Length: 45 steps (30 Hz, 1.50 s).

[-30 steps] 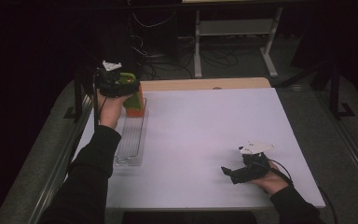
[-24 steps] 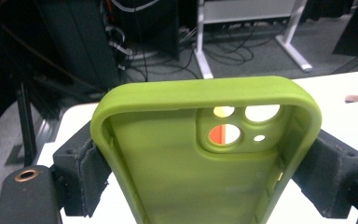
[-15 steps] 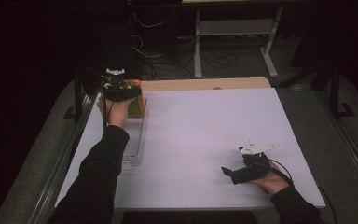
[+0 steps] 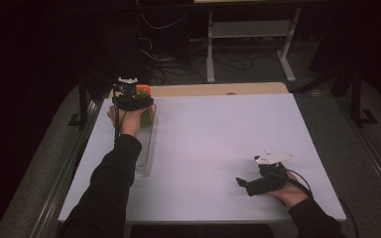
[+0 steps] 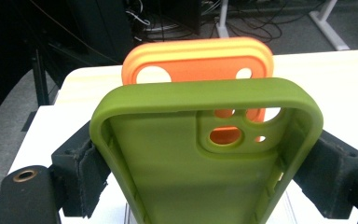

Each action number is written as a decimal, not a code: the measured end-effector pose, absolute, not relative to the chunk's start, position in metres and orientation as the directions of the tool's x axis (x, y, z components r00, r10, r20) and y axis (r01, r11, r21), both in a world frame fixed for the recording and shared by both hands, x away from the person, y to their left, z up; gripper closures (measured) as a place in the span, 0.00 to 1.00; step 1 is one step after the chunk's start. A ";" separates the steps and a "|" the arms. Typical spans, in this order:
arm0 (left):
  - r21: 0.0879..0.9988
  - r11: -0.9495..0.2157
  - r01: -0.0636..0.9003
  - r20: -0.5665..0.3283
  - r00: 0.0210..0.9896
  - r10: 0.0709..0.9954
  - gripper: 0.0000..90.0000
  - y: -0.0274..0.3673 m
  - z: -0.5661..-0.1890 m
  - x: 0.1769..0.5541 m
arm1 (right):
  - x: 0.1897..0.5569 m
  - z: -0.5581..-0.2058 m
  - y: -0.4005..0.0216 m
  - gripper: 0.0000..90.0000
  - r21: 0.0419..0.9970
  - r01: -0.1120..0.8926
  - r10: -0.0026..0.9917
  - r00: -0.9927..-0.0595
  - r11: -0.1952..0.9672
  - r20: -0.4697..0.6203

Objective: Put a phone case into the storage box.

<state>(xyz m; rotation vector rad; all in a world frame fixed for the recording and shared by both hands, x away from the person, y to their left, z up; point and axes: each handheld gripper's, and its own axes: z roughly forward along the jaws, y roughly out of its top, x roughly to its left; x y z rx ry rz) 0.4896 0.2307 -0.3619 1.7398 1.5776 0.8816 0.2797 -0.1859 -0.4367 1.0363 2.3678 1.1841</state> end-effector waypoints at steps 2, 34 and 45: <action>0.805 -0.095 0.586 0.070 0.065 0.995 0.15 0.231 -0.364 0.490 | 0.280 -0.437 -0.186 0.00 0.786 0.471 0.716 -0.696 0.401 0.053; 0.813 -0.133 0.566 0.009 0.217 0.976 0.00 0.245 -0.347 0.476 | 0.279 -0.437 -0.186 0.00 0.779 0.476 0.714 -0.698 0.407 0.053; 0.816 -0.229 0.531 -0.051 0.461 0.886 0.00 0.248 -0.335 0.437 | 0.279 -0.437 -0.185 0.00 0.779 0.479 0.716 -0.696 0.405 0.056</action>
